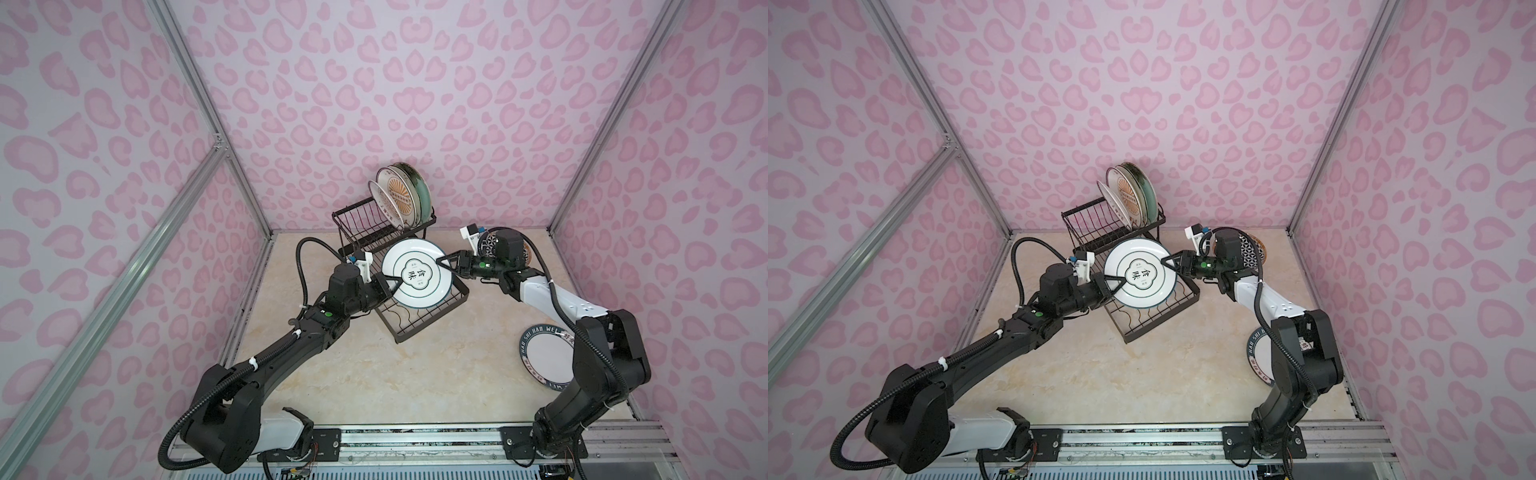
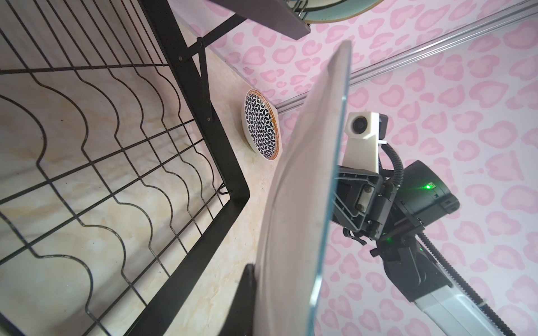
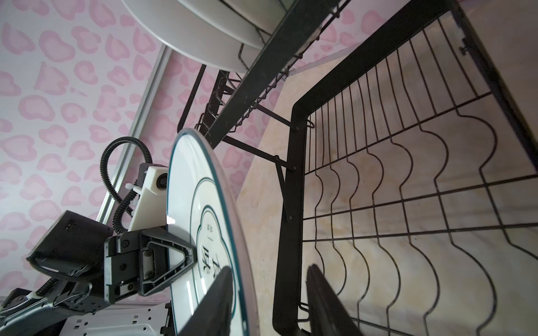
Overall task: Load plates into a dish rack
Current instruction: Place the plate on the dish rack.
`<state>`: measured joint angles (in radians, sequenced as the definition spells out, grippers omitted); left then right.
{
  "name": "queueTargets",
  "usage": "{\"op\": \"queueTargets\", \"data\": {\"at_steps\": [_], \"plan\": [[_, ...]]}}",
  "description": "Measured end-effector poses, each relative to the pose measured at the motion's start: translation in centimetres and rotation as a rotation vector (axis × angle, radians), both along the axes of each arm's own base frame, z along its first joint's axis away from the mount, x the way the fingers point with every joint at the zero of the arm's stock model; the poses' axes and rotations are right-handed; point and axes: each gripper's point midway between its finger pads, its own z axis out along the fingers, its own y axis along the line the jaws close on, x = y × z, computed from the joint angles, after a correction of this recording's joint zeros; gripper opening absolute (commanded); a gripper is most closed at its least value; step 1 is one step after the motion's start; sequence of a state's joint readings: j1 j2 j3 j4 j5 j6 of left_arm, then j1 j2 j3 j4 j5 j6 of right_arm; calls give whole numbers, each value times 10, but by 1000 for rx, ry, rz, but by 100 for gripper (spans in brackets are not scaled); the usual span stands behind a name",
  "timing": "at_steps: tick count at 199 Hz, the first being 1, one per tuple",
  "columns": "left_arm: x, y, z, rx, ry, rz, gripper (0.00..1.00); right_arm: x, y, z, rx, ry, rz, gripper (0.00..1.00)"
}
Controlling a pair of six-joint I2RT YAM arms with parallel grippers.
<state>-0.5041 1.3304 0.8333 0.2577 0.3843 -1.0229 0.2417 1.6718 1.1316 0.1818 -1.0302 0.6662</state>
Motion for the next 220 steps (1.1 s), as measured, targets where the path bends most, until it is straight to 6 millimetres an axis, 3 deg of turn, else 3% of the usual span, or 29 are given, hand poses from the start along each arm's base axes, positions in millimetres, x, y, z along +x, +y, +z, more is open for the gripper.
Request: {"op": "queueTargets", "data": {"at_steps": [22,38,72,167,188,220], "plan": [[-1,0,2,-2,-3,0,3,-9,7,-2,16,10,30,42],[-1,1,4,-3,-11,-1,3,-16,11,-2,26,12,50,35],[-2,1,6,-5,-16,0,3,-28,20,2,42,15,80,30],[-2,2,10,-16,-36,1,3,-30,20,11,107,69,74,0],[-1,1,8,-19,-33,-2,3,-30,20,12,114,75,70,0],[0,0,9,-24,-37,-4,25,-29,19,14,115,73,61,0]]}}
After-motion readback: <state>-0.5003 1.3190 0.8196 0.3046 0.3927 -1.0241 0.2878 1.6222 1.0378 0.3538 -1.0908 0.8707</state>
